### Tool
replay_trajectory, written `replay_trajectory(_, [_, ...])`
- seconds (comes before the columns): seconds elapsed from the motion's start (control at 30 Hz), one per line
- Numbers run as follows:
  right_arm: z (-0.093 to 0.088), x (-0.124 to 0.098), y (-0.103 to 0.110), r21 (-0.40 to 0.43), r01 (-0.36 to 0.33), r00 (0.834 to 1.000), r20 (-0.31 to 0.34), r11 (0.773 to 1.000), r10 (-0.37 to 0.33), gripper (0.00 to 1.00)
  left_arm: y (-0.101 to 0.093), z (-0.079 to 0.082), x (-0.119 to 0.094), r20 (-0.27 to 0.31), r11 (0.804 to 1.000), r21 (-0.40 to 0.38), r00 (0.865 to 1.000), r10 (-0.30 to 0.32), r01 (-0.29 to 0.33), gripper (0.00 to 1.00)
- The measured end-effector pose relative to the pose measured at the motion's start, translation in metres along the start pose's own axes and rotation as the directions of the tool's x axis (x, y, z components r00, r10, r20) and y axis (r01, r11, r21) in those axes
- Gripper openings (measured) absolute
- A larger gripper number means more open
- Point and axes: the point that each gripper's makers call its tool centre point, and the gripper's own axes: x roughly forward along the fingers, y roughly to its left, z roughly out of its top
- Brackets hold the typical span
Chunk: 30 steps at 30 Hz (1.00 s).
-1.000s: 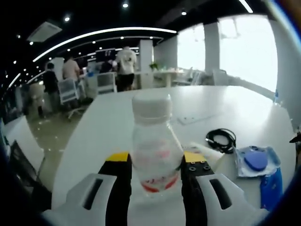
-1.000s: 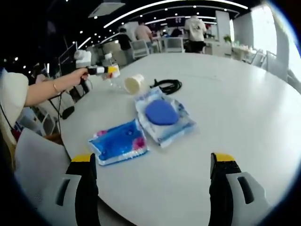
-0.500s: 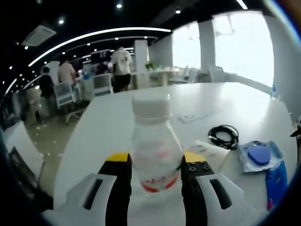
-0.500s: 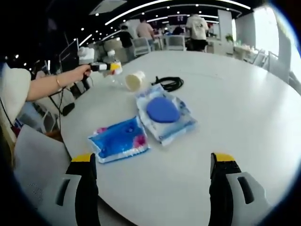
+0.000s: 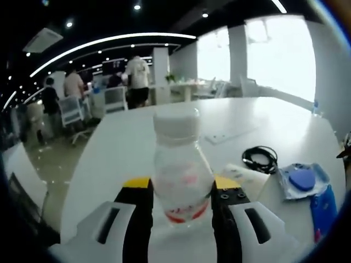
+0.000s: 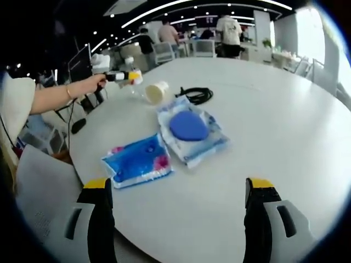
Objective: Arrange the tabletop items into an orderly group along one side of the table until the central work area is clear of visible clutter.
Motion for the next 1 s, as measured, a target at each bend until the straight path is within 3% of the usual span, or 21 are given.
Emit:
replay_trajectory(0.4, [0.0, 0.0, 0.002, -0.004, 0.002, 1.0, -0.001, 1.0, -0.002, 1.0, 0.001, 0.001, 0.002, 0.003, 1.0, 0.007, 1.0, -0.002, 0.002, 0.41])
replay_trajectory(0.57, [0.002, -0.001, 0.001, -0.006, 0.004, 1.0, 0.007, 1.0, -0.004, 1.0, 0.001, 0.012, -0.001, 0.04, 1.0, 0.015, 0.999, 0.006, -0.006, 0.59])
replay_trajectory(0.7, [0.009, -0.002, 0.002, -0.019, 0.003, 0.999, 0.039, 1.0, -0.002, 1.0, 0.003, 0.018, -0.006, 0.049, 1.0, 0.023, 0.999, 0.017, -0.018, 0.64])
replay_trajectory(0.83, [0.019, -0.005, 0.004, -0.013, -0.004, 0.997, 0.081, 1.0, 0.005, 1.0, 0.004, 0.019, -0.01, 0.054, 0.999, 0.023, 0.998, 0.03, -0.031, 0.82])
replay_trajectory(1.0, [0.032, -0.008, 0.001, -0.037, 0.012, 0.99, 0.138, 0.999, -0.006, 1.0, 0.007, 0.018, -0.021, 0.05, 0.998, 0.022, 0.997, 0.056, -0.057, 0.98])
